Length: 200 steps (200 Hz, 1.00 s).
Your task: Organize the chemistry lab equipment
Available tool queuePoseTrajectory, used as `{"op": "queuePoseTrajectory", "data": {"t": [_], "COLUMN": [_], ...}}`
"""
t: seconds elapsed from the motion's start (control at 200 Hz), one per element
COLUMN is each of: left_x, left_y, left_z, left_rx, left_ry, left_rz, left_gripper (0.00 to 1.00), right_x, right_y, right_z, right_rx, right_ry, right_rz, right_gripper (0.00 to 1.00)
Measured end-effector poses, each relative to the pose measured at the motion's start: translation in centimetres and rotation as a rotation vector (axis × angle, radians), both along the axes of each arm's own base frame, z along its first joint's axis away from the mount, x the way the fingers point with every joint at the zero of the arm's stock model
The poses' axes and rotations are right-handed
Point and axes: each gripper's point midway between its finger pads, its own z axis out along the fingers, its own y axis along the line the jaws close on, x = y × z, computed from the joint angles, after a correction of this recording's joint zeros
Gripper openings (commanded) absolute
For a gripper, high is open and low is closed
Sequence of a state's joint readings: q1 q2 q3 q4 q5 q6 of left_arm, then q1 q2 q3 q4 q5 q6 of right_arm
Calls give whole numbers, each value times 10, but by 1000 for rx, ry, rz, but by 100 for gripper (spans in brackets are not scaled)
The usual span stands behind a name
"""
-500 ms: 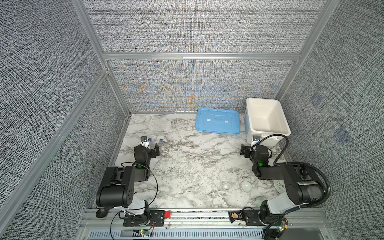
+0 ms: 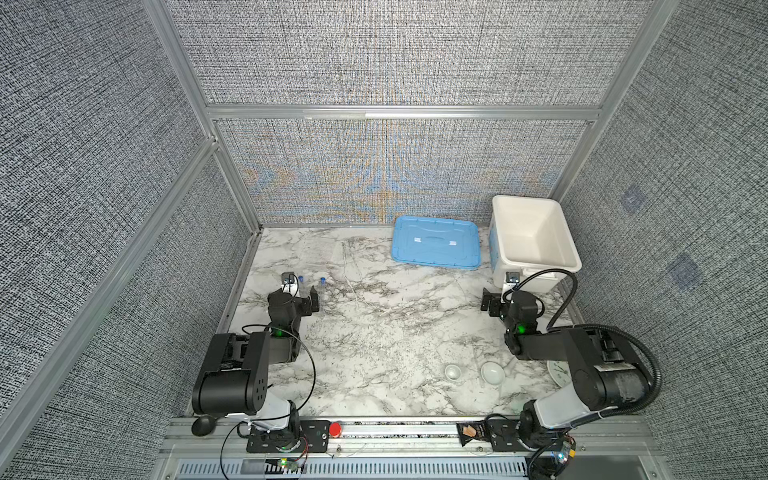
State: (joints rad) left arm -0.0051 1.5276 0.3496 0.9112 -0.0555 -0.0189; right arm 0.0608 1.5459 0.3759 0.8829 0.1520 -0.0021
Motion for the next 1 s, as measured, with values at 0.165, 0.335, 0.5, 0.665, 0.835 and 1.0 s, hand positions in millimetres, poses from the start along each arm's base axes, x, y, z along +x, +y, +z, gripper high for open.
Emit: {"op": "queuePoseTrajectory", "data": {"t": [0.165, 0.335, 0.5, 0.665, 0.835, 1.0], "left_x": [0, 0, 0, -1, -7, -7], "left_y": [0, 0, 0, 0, -2, -16], "left_z": [0, 0, 0, 1, 34, 100], "left_rx": [0, 0, 0, 1, 12, 5], "left_ry": [0, 0, 0, -7, -68, -164], "left_rz": [0, 0, 0, 1, 1, -76], "left_gripper": [99, 99, 99, 99, 99, 99], "right_x": [0, 0, 0, -1, -11, -18], "right_y": [0, 0, -1, -2, 2, 28], "right_z": [0, 0, 0, 7, 21, 52], "right_rx": [0, 0, 1, 16, 25, 3], "right_ry": [0, 0, 0, -13, -46, -99], "right_rz": [0, -1, 0, 9, 33, 118], "right_gripper": [99, 99, 99, 99, 99, 99]}}
